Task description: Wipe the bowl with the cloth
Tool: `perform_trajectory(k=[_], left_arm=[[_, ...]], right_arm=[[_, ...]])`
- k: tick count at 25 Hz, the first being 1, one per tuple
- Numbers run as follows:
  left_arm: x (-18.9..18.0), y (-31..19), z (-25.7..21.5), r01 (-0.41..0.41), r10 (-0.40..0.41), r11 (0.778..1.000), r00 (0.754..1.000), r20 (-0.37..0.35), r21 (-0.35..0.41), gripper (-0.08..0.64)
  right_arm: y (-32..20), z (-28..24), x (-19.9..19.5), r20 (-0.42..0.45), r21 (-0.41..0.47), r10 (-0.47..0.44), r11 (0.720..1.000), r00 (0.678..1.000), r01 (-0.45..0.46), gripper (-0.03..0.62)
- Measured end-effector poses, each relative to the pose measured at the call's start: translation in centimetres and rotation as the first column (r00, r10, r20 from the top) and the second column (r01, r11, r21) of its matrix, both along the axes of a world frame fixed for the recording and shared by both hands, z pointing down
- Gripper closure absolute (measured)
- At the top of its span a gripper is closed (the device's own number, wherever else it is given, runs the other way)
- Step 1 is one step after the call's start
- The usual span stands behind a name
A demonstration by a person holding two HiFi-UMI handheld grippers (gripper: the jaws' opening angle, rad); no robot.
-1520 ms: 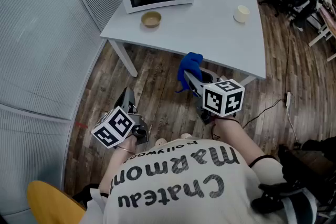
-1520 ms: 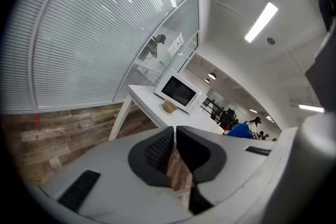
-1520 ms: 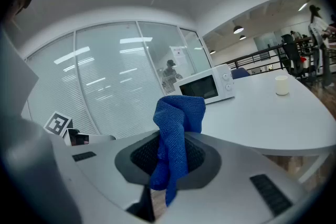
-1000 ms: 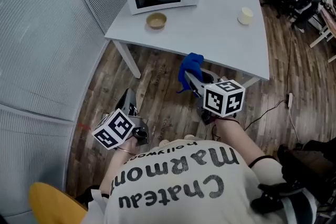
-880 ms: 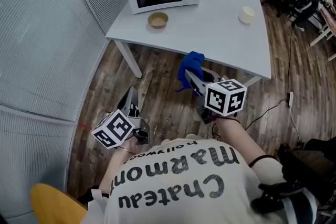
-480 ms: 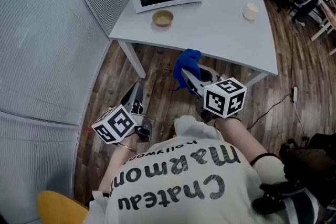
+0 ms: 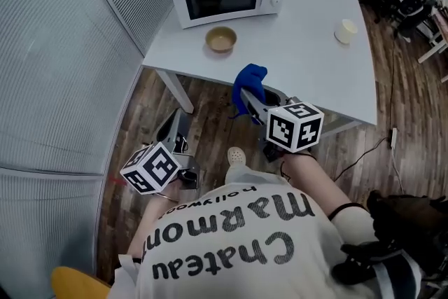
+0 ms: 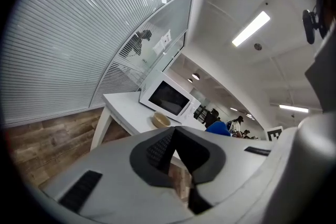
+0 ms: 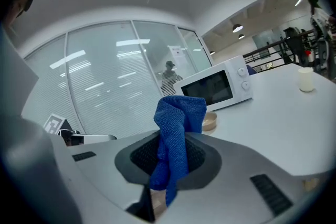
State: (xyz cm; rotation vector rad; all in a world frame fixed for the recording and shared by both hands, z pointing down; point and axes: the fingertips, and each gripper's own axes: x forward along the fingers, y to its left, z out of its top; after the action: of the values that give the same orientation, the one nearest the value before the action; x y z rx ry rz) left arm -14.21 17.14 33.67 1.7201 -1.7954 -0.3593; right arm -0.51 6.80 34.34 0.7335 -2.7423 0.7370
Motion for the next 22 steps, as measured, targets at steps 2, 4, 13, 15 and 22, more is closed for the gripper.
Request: perform_trajectory(k=[2, 4, 13, 15, 22], left_arm=[[-0.8, -2.1, 0.3, 0.004, -0.004, 1.000, 1.000, 0.012, -0.006, 0.566], [-1.5, -4.2, 0.6, 0.016, -0.016, 1.000, 1.000, 0.019, -0.018, 0.566], [-3.8, -12.9, 1.0, 0.034, -0.035, 0.999, 0.999, -0.034, -0.017, 0.566], [-4.1, -13.3, 0.5, 0.049, -0.050, 0.999, 0.998, -0.026, -0.017, 0.566], [-4.9, -18.2, 2.3, 0.050, -0.051, 0.998, 0.998, -0.042, -0.027, 0.567]], right_arm=[[-2.0, 0.0, -1.1, -0.010, 0.012, -0.016, 1.000, 1.000, 0.017, 0.529], [-4.1, 0.1, -1.9, -0.022, 0.021, -0.028, 0.999, 0.999, 0.028, 0.529], [-13.8, 0.2, -4.1, -0.021, 0.016, -0.035, 0.999, 0.999, 0.036, 0.529], [-14.3, -0.3, -4.4, -0.013, 0.014, -0.044, 0.999, 0.999, 0.045, 0.529], [-19.3, 0.4, -5.7, 0.018, 0.024, -0.065, 0.998, 0.998, 0.065, 0.529]])
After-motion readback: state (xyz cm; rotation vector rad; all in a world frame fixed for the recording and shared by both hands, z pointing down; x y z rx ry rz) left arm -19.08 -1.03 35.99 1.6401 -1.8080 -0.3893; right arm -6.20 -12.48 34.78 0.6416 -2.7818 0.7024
